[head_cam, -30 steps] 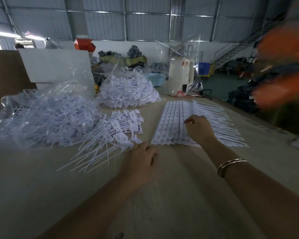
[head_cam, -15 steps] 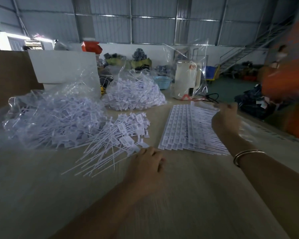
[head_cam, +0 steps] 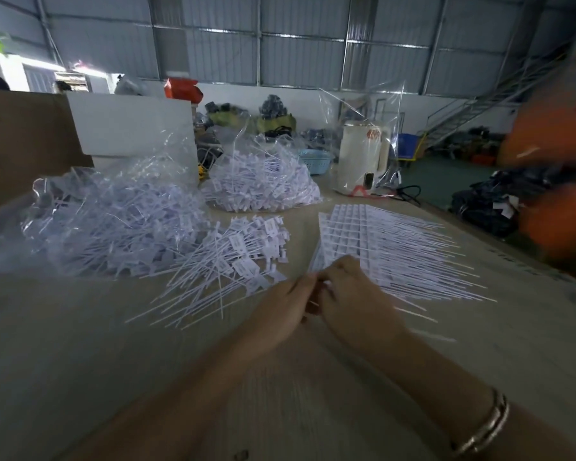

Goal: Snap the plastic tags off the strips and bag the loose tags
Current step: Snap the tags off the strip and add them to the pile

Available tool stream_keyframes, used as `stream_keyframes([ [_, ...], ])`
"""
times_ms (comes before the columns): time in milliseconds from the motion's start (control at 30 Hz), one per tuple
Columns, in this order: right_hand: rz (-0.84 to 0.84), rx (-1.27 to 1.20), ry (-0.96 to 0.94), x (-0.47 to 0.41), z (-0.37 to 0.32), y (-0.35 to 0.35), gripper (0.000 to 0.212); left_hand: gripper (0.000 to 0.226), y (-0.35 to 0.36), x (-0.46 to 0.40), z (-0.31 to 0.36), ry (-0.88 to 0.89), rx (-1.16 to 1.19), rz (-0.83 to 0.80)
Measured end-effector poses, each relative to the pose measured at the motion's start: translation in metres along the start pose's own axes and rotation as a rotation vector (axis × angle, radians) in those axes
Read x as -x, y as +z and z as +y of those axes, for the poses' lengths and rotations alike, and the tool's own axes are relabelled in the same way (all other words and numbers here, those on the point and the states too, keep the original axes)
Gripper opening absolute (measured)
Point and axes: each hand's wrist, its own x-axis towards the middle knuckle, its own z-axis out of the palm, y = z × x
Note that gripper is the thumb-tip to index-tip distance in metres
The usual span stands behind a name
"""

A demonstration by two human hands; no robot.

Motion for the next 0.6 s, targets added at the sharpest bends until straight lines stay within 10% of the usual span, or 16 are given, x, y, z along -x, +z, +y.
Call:
stream_keyframes([
  [200, -0.101, -0.448, -0.035, 0.007, -0.015, -0.001, 0.037, 0.014, -0.021, 0.012, 0.000, -0.145, 0.195, -0.049],
  [433, 0.084, 0.236, -0.339, -0.004, -0.020, -0.009, 0.045, 0.036, -0.064, 0.025, -0.015, -0.138, 0.346, 0.035],
  [600, -0.033, 0.237, -0.496, -0.018, -0.025, 0.011, 0.053, 0.034, -0.093, 0.031, -0.023, -0.164, 0.454, 0.007],
])
